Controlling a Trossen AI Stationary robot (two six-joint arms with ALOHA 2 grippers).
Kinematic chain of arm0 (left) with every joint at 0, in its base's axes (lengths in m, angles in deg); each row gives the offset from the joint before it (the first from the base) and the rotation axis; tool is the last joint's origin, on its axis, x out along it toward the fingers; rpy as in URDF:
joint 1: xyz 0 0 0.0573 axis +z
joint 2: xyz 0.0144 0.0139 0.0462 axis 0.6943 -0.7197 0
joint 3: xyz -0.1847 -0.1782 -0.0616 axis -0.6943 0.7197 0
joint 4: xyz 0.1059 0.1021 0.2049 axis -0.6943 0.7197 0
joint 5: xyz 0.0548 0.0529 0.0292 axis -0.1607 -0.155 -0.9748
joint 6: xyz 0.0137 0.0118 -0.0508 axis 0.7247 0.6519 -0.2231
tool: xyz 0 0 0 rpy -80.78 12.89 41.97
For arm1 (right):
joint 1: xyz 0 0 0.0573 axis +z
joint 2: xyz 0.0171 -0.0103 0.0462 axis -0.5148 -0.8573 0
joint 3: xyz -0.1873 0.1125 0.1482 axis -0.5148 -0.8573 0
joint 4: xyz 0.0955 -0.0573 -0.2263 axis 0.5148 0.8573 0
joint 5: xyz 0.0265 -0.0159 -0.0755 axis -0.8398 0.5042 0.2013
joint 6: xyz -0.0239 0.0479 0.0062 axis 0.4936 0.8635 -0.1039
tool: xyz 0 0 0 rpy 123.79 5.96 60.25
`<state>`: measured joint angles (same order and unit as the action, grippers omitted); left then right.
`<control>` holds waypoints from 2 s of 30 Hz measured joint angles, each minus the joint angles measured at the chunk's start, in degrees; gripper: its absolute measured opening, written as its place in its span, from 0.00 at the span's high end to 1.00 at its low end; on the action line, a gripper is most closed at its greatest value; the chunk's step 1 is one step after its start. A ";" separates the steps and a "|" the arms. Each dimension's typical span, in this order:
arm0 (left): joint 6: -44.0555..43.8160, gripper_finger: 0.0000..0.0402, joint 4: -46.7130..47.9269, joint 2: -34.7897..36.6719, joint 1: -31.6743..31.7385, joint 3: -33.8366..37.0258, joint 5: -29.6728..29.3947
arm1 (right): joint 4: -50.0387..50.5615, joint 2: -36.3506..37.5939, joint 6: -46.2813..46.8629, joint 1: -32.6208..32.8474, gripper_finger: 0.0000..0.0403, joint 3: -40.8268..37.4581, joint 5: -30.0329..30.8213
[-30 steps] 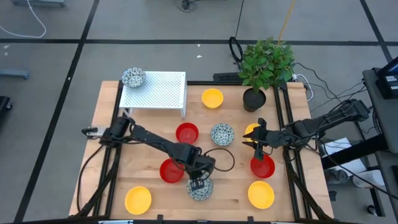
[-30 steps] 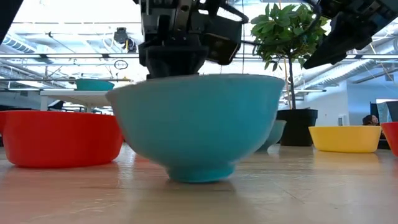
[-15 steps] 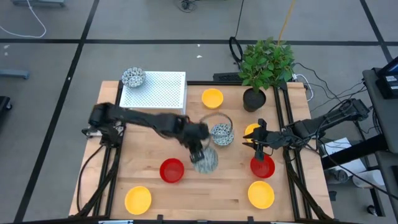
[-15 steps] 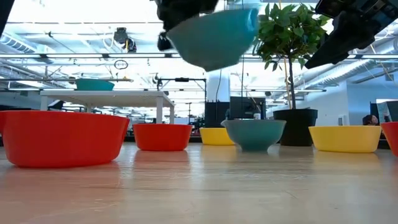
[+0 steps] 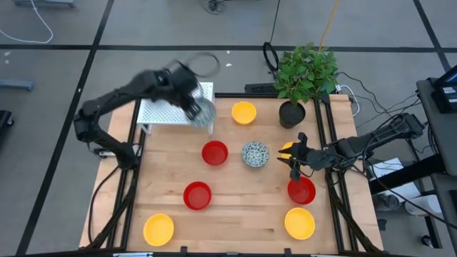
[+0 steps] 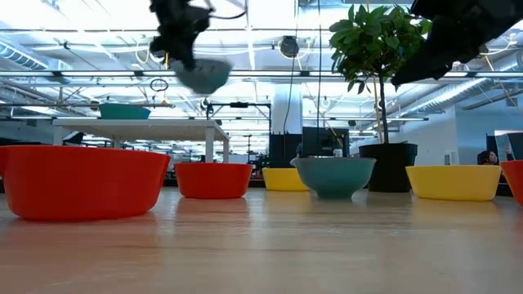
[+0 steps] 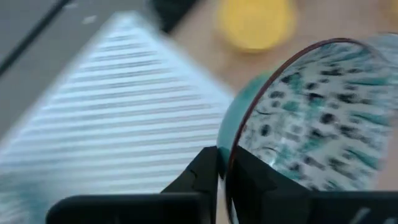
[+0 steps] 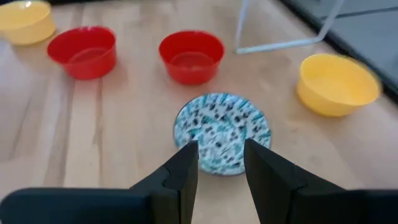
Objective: Pick & Place Mini bowls
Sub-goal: Stack the bottom blue patterned bowl on top of the blue patterned bowl on the shelf
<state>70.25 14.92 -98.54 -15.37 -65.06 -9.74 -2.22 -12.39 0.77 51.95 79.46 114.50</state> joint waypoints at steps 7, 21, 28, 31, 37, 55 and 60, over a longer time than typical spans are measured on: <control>4.06 0.97 2.52 1.29 17.65 0.02 0.18 | -1.04 -0.02 -1.51 -2.53 0.71 0.00 5.71; 8.33 0.97 5.72 1.21 36.37 0.06 8.57 | -1.00 -0.37 -3.49 -12.53 0.71 -0.02 5.42; 9.87 0.95 6.07 2.80 39.62 0.06 9.14 | -1.40 -1.91 -5.65 -15.48 0.71 -0.02 5.25; 10.37 0.97 4.87 3.93 40.80 0.06 10.76 | -1.77 -2.97 -5.91 -16.09 0.71 -0.02 5.16; 11.60 0.94 4.44 4.33 41.64 0.04 10.07 | -2.35 -4.84 -6.67 -16.94 0.71 -0.02 1.79; 11.86 0.98 4.00 4.22 43.05 0.04 6.98 | -6.13 -10.60 -6.67 -17.17 0.71 -0.04 -0.87; 8.74 0.95 3.02 4.00 42.99 0.04 4.95 | -7.37 -11.36 -6.67 -17.17 0.71 -0.04 -0.87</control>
<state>78.99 17.94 -94.53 27.62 -65.02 -4.79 -9.58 -23.75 -5.90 34.77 79.42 113.63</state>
